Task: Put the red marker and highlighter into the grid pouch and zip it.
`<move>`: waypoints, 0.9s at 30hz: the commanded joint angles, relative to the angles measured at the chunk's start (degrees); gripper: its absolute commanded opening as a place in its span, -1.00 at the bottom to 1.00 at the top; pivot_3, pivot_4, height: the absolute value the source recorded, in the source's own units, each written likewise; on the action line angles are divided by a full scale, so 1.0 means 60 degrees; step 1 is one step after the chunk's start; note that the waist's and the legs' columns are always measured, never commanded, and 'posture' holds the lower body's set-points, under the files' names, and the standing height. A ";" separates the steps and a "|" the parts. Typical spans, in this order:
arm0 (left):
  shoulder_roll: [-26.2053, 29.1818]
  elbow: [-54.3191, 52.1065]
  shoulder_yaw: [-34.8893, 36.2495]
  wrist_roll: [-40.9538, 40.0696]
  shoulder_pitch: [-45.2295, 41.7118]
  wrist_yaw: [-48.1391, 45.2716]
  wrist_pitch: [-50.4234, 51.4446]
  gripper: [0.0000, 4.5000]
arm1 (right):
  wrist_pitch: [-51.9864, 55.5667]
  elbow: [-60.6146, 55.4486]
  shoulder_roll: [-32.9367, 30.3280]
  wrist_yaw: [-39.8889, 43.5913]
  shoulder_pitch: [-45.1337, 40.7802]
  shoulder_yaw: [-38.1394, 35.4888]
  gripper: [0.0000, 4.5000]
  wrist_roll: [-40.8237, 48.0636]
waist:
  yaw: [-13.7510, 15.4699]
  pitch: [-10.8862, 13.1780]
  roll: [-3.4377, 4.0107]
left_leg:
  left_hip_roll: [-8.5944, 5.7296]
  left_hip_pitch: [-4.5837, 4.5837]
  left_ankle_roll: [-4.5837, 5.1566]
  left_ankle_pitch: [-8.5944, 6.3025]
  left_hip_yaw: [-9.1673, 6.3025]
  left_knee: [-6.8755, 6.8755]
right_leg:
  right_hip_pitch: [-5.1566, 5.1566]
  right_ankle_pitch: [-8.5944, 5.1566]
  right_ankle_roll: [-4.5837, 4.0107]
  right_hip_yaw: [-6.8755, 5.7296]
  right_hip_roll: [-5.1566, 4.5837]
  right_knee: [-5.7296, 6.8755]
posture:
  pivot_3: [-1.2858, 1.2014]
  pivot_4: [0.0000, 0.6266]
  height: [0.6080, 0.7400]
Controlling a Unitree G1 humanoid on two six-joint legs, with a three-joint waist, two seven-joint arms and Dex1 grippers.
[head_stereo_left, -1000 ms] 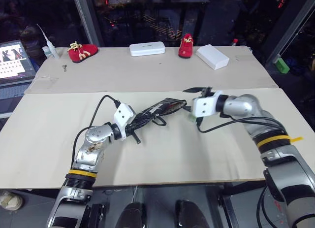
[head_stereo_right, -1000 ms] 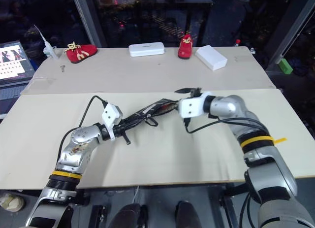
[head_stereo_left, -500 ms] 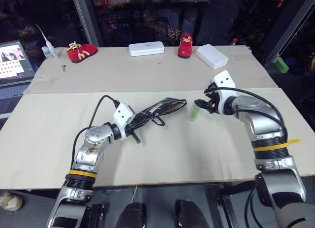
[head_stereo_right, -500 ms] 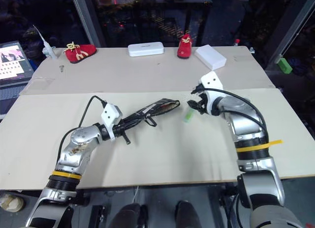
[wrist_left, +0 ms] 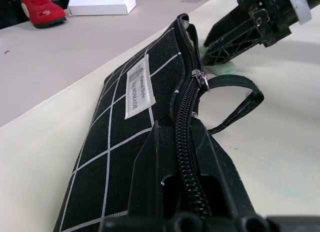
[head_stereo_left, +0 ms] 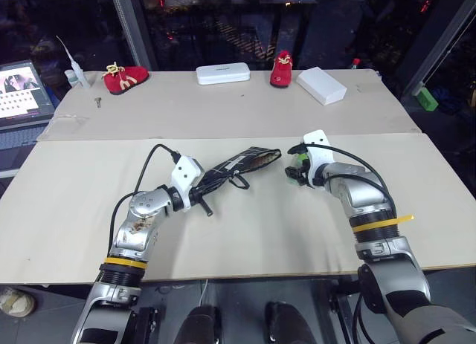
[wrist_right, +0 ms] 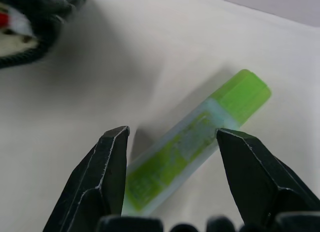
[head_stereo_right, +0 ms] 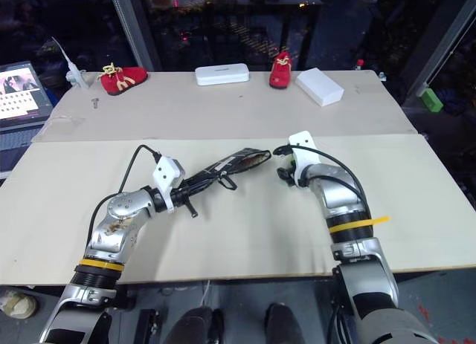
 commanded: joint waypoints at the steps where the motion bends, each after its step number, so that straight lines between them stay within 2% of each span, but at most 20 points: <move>1: -0.0008 -0.0475 0.0088 -0.0157 0.0043 0.0069 -0.0078 -1.00 | -0.0220 0.0188 0.0124 -0.0076 -0.0025 0.0141 0.37 -0.0144 | -0.0004 0.0000 0.0000 | 0.0001 0.0003 0.0000 0.0000 0.0000 0.0000 | 0.0001 0.0000 0.0000 0.0001 0.0001 0.0000 | 0.03 -0.52 1.00; 6: -0.0038 -0.0552 0.0083 -0.0168 0.0076 0.0133 -0.0063 -1.00 | -0.0662 0.0872 0.0297 -0.0226 0.0049 0.0337 0.37 -0.0424 | -0.0033 -0.0004 0.0002 | 0.0004 0.0013 0.0000 0.0000 0.0000 0.0000 | 0.0008 0.0000 0.0000 0.0003 0.0007 0.0002 | 0.03 -0.52 1.00; 15: -0.0011 -0.0594 0.0124 -0.0173 0.0119 0.0165 -0.0074 -1.00 | -0.0618 0.1351 0.0464 -0.0837 0.0097 -0.0386 0.37 -0.0291 | -0.0006 -0.0047 -0.0029 | 0.0007 0.0042 0.0000 0.0000 0.0000 0.0000 | 0.0036 -0.0001 0.0000 0.0004 0.0004 -0.0002 | 0.03 -0.52 1.00; 22: -0.0020 -0.0478 0.0106 -0.0161 0.0063 0.0127 -0.0107 -1.00 | -0.0180 0.0862 0.0424 -0.1147 0.0063 -0.0711 0.37 -0.0220 | 0.0026 -0.0047 -0.0029 | 0.0005 0.0035 0.0000 0.0000 -0.0002 0.0000 | 0.0029 -0.0001 0.0000 0.0003 0.0001 -0.0002 | 0.03 -0.52 1.00; 27: -0.0077 -0.0361 0.0107 -0.0165 -0.0004 0.0144 -0.0136 -1.00 | 0.0484 0.0410 0.1070 -0.1540 0.0697 -0.0839 0.37 -0.0067 | 0.0023 -0.0047 -0.0028 | 0.0006 0.0017 0.0000 0.0000 -0.0010 -0.0001 | 0.0021 0.0000 0.0000 -0.0003 0.0001 -0.0002 | 0.03 -0.52 1.00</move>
